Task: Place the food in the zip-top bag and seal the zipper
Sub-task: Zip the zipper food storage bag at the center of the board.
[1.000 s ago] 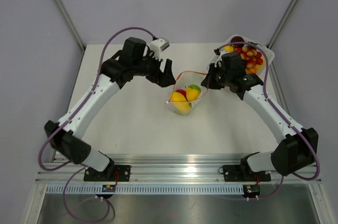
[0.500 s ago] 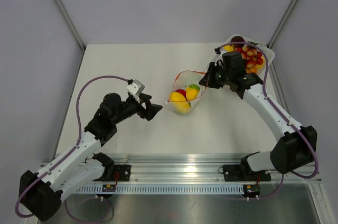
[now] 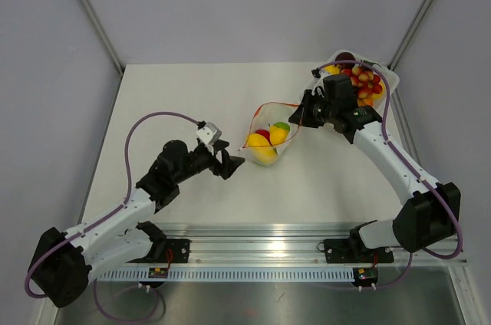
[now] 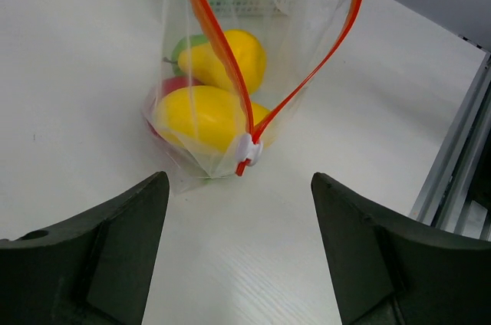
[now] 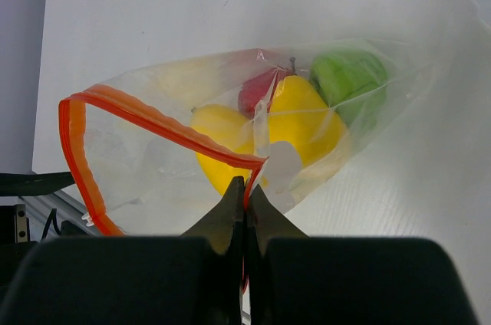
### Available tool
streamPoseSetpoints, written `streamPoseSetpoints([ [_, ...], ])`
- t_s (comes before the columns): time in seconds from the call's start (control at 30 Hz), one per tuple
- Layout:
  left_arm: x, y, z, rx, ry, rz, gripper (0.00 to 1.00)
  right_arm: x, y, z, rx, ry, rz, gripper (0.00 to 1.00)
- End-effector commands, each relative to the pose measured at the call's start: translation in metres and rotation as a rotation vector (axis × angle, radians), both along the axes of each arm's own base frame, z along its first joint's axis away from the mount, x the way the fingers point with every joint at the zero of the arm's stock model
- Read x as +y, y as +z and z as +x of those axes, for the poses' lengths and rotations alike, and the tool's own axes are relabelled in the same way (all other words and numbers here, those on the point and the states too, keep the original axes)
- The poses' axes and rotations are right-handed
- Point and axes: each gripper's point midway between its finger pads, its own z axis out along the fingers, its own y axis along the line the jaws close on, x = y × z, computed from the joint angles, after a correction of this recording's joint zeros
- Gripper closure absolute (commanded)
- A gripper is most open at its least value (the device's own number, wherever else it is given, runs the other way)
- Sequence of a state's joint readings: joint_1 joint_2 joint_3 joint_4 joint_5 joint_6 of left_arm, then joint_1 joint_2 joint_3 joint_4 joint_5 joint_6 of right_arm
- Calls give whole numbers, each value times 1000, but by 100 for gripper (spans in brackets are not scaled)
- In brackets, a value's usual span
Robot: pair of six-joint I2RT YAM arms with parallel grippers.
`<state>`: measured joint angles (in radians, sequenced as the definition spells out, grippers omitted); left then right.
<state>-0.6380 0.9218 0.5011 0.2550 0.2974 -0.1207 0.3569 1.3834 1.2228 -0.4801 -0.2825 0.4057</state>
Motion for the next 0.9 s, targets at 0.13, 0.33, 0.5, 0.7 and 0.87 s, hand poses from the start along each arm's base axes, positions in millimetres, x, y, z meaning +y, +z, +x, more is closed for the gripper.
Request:
streamPoseSetpoints([
  [0.13,-11,18,13,-88,12,-80,24,-1,23,2,-76,6,35,100],
  [0.33,-22,11,18,-70,0,-99,28,1,23,2,-68,5,44,100],
  [0.5,-28,7,19,-59,-9,-102,34,-1,23,1,-68,2,41,100],
  [0.7,-38,6,21,-39,-27,-109,39,-2,22,1,-67,-4,41,100],
  [0.87,-40,4,22,-37,-26,-101,40,-3,24,1,-71,-6,40,100],
])
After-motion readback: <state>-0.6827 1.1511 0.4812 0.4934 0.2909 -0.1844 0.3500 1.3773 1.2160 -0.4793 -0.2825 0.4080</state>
